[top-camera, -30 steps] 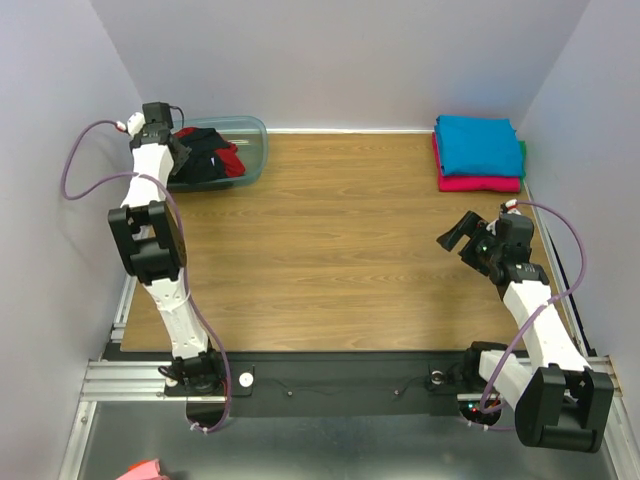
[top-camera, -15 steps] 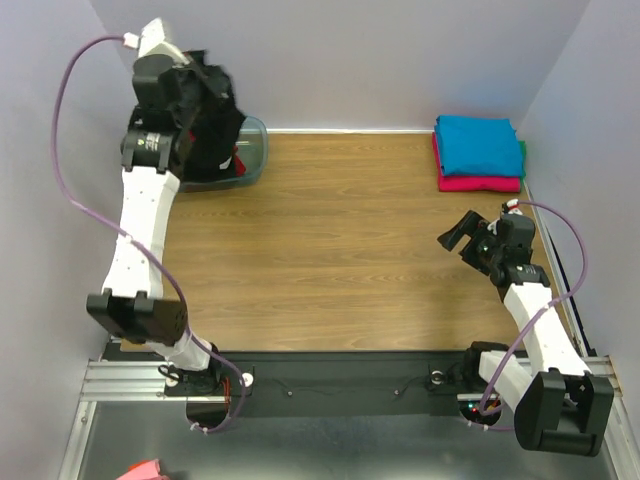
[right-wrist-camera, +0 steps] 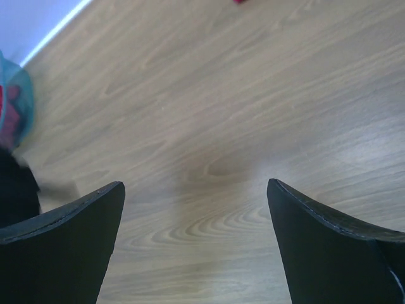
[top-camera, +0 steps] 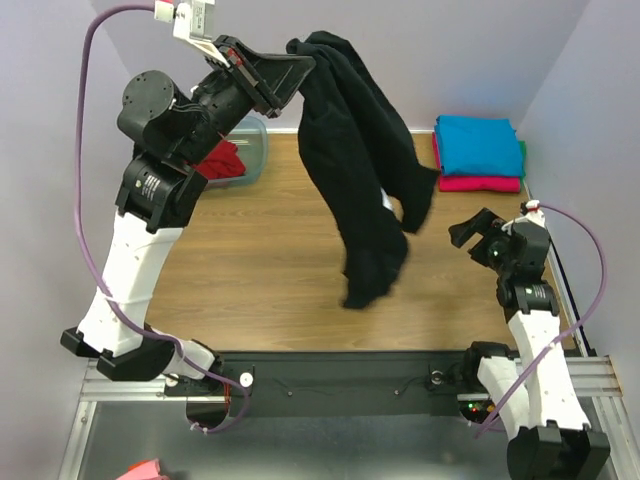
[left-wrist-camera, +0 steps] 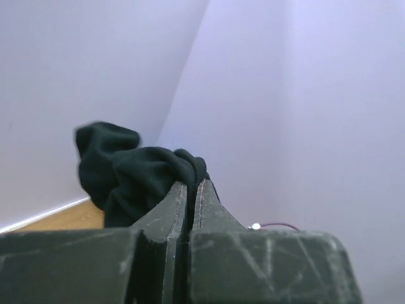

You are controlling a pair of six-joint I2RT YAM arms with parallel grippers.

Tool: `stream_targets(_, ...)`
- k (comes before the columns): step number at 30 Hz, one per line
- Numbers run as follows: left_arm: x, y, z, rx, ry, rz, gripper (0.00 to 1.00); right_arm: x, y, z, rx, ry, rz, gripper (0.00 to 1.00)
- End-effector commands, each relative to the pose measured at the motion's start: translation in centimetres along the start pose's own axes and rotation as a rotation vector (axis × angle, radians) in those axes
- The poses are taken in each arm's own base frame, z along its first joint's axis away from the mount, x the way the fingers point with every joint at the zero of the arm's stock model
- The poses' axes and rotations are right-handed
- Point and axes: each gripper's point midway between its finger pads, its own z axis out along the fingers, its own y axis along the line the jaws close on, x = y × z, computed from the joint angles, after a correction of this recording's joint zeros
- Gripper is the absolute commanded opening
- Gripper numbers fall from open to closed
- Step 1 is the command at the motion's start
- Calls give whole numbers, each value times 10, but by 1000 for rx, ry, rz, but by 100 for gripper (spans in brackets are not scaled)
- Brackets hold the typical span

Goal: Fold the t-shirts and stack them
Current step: Move the tshirt to the center of the board

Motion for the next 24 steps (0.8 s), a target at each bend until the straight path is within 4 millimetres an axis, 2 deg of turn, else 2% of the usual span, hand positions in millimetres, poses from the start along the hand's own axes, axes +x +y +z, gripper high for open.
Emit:
stream_targets(1,0,30,12,-103,-75,5,0,-36,3,-19,35,-163,-5,100)
stream_targets(2,8,59,12,-223,-94,-8,0,-40,-3,-23,74,-183,1,100)
stream_targets(3,45,92,13,-320,-34,-23,0,-42,-6,-26,96,-193,4,100)
stream_targets(4,65,115,8,-406,-5,-34,0,-41,-12,-30,134,-190,6,100)
stream_targets(5,83,141,2,-485,23,-41,3,-48,-16,-34,171,-212,0,100)
stream_targets(6,125,181,-13,-621,90,-66,22,-50,-19,-37,203,-205,0,100)
stream_targets(7,143,204,-24,-690,117,-81,43,-48,-24,-38,227,-197,-4,100)
stream_targets(8,161,225,-36,-749,149,-98,68,-49,-27,-39,247,-196,-7,100)
stream_targets(9,187,260,-60,-843,196,-152,87,-53,-28,-41,267,-194,-12,100)
stream_targets(10,203,272,-72,-863,246,-175,98,-51,-29,-42,278,-181,-14,100)
stream_targets(11,218,278,-80,-852,295,-209,98,-50,-27,-40,271,-165,-18,100)
stream_targets(13,237,292,-103,-894,330,-226,98,-48,-23,-39,248,-146,-26,100)
stream_targets(14,242,292,-109,-900,339,-228,98,-43,-18,-37,214,-121,-38,100)
stream_targets(17,262,275,-130,-864,378,-252,98,-30,-7,-31,142,-49,-53,100)
stream_targets(18,258,264,-135,-846,361,-249,99,-27,-8,-29,140,-34,-45,100)
stream_targets(19,284,255,-146,-833,412,-252,98,-21,-10,-24,137,-11,-41,100)
stream_targets(21,304,242,-158,-826,446,-269,98,-12,-5,-20,102,32,-46,100)
stream_targets(22,325,230,-170,-805,497,-276,98,-6,-5,-16,92,64,-45,100)
stream_targets(23,336,224,-176,-799,524,-291,98,-1,-3,-14,71,87,-46,100)
stream_targets(24,353,219,-192,-805,562,-311,98,5,7,-14,13,121,-45,100)
